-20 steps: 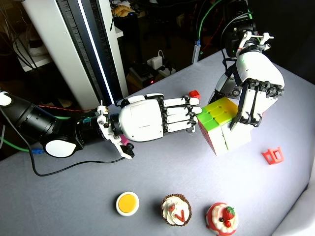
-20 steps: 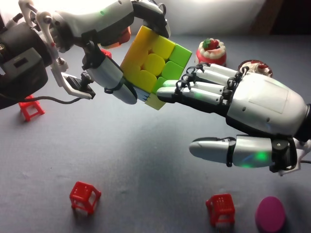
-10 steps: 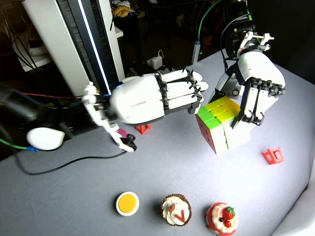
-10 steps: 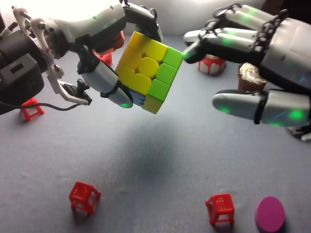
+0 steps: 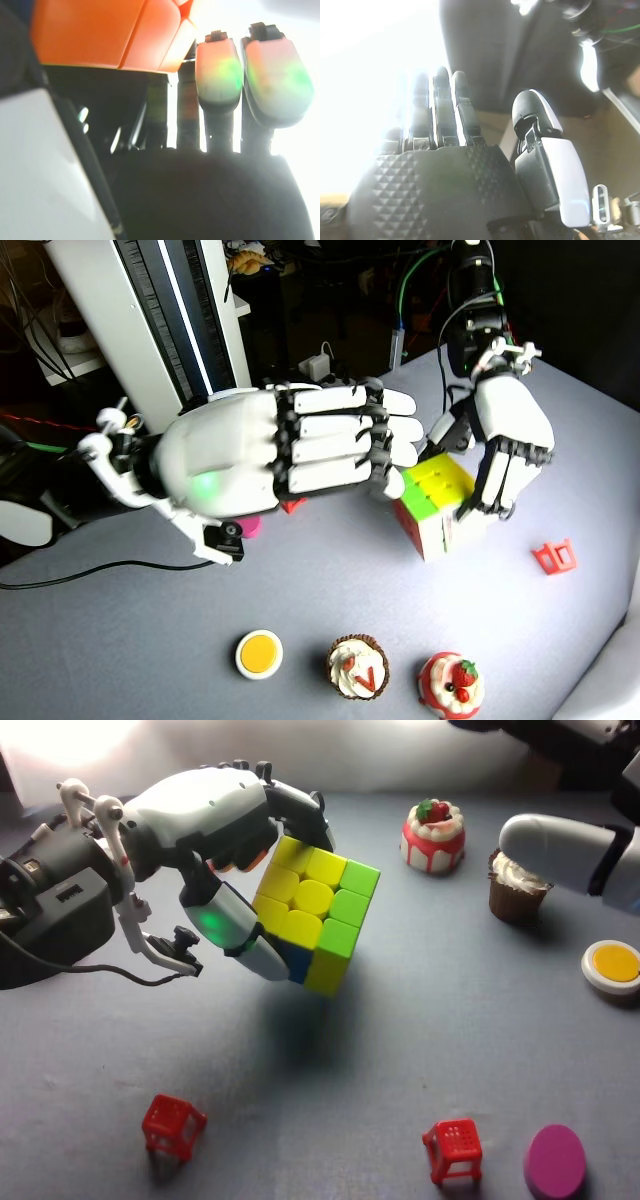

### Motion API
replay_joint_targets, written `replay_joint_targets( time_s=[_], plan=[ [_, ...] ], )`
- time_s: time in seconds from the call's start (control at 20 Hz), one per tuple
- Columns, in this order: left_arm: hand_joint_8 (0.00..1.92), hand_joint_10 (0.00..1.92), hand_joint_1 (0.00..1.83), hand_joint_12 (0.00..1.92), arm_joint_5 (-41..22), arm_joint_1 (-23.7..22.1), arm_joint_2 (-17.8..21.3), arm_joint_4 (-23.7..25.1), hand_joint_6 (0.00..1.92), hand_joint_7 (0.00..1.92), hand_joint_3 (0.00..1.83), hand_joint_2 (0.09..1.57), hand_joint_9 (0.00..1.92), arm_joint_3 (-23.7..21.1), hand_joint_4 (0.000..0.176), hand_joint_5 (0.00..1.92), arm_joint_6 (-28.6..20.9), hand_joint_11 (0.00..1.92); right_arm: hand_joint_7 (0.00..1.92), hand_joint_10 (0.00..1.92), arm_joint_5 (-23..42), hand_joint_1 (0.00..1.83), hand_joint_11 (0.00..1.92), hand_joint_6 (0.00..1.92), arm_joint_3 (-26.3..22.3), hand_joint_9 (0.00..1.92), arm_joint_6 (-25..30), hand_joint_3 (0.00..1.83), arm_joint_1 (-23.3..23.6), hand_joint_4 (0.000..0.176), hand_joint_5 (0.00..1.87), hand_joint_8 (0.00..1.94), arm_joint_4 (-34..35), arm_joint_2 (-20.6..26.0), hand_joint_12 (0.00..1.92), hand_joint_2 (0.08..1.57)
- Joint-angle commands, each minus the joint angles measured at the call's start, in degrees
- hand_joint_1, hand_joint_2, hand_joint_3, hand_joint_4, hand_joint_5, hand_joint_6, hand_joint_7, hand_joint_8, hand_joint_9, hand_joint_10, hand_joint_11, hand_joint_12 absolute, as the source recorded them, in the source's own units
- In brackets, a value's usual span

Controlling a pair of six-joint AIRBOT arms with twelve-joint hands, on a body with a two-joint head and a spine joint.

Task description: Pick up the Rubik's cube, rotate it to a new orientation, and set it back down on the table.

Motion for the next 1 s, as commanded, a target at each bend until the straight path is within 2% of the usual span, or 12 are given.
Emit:
replay_joint_targets(
  time_s=[0.0, 0.1, 0.2, 0.25, 0.4, 0.45, 0.5, 0.55, 0.6, 0.7, 0.9, 0.95],
  plan=[
    [1.72, 1.78, 1.08, 1.92, -6.38, -0.81, -0.22, -1.26, 1.61, 0.63, 0.09, 1.33, 0.45, 0.3, 0.0, 0.46, -1.01, 0.53, 0.31, 0.93, 7.04, 0.0, 0.0, 0.51, 0.19, 0.0, 0.31, 0.0, 0.53, 0.0, 0.11, 0.03, 1.66, -0.26, 1.38, 1.36],
    [0.75, 1.13, 0.87, 1.76, -5.31, -0.13, -0.79, -1.13, 0.74, 0.31, 0.0, 1.22, 0.18, 1.08, 0.0, 0.19, -2.07, 0.05, 0.35, 0.99, 7.04, 0.0, 0.0, 0.69, 0.32, 0.01, 0.31, 0.0, 0.54, 0.0, 0.09, 0.05, 2.04, -0.07, 1.46, 1.37],
    [0.35, 0.93, 0.76, 1.56, -4.71, 0.53, -1.12, -1.11, 0.38, 0.23, 0.0, 1.17, 0.02, 1.56, 0.005, 0.14, -2.68, 0.0, 0.36, 1.01, 7.11, 0.0, 0.0, 0.74, 0.31, 0.02, 0.31, 0.0, 0.54, 0.0, 0.06, 0.05, 2.5, 0.36, 1.53, 1.38],
    [0.2, 0.75, 0.68, 1.65, -4.59, 0.92, -1.11, -1.12, 0.24, 0.12, 0.0, 1.13, 0.0, 1.59, 0.056, 0.08, -2.75, 0.0, 0.35, 0.99, 7.27, 0.0, 0.0, 0.71, 0.29, 0.03, 0.31, 0.0, 0.54, 0.0, 0.04, 0.04, 2.82, 0.65, 1.51, 1.37],
    [0.12, 0.69, 0.66, 1.68, -4.29, 1.56, -0.61, -1.11, 0.15, 0.12, 0.0, 1.12, 0.0, 1.51, 0.067, 0.09, -2.78, 0.0, 0.35, 0.98, 7.46, 0.0, 0.0, 0.7, 0.16, 0.03, 0.31, 0.0, 0.54, 0.0, 0.04, 0.04, 3.45, 1.41, 1.51, 1.37],
    [0.02, 0.2, 0.67, 1.67, -4.43, 1.85, -0.28, -1.13, 0.04, 0.02, 0.0, 1.09, 0.0, 1.4, 0.048, 0.03, -2.79, 0.0, 0.36, 1.01, 7.47, 0.0, 0.0, 0.67, 0.06, 0.06, 0.31, 0.0, 0.54, 0.0, 0.06, 0.05, 3.64, 1.71, 1.58, 1.38],
    [0.02, 0.2, 0.67, 1.67, -4.48, 2.01, -0.12, -1.14, 0.04, 0.02, 0.0, 1.09, 0.0, 1.33, 0.048, 0.03, -2.8, 0.0, 0.36, 1.01, 7.47, 0.0, 0.0, 0.67, 0.02, 0.06, 0.31, 0.0, 0.53, 0.0, 0.06, 0.05, 3.68, 1.83, 1.58, 1.38],
    [0.0, 0.01, 0.62, 0.18, -5.13, 2.45, 0.3, -1.48, 0.0, 0.0, 0.0, 1.0, 0.0, 1.04, 0.065, 0.0, -2.8, 0.0, 0.41, 1.11, 7.49, 0.01, 0.0, 0.64, -0.03, 0.08, 0.31, 0.0, 0.52, 0.0, 0.09, 0.08, 3.73, 1.94, 1.65, 1.38],
    [0.0, 0.0, 0.56, 0.0, -6.4, 3.07, 1.13, -2.06, 0.0, 0.0, 0.0, 0.94, 0.0, 0.47, 0.132, 0.0, -2.71, 0.0, 0.41, 1.13, 7.49, 0.04, 0.0, 0.64, -0.04, 0.08, 0.31, 0.0, 0.5, 0.0, 0.11, 0.09, 3.84, 1.99, 1.68, 1.37],
    [0.0, 0.0, 0.44, 0.0, -9.53, 3.92, 2.57, -3.81, 0.0, 0.0, 0.0, 0.88, 0.0, -0.83, 0.174, 0.0, -1.49, 0.0, 0.37, 1.11, 7.63, 0.0, 0.0, 0.62, -0.05, 0.05, 0.31, 0.0, 0.33, 0.0, 0.07, 0.07, 4.12, 2.04, 1.67, 1.38],
    [0.0, 0.0, 0.06, 0.0, -19.65, 6.02, 7.66, -7.94, 0.0, 0.0, 0.02, 0.9, 0.0, -6.29, 0.159, 0.0, 4.11, 0.0, 0.17, 0.62, 7.98, 0.0, 0.0, 0.39, -0.75, 0.0, 0.31, 0.0, -0.11, 0.0, 0.01, 0.02, 5.26, 2.84, 1.5, 1.38],
    [0.0, 0.0, 0.01, 0.0, -22.31, 6.74, 8.82, -9.08, 0.0, 0.0, 0.02, 0.91, 0.0, -7.61, 0.173, 0.0, 5.61, 0.0, 0.07, 0.35, 8.02, 0.0, 0.0, 0.3, -1.04, 0.0, 0.31, 0.0, -0.38, 0.0, 0.0, 0.0, 5.81, 3.11, 1.03, 1.37]
  ],
)
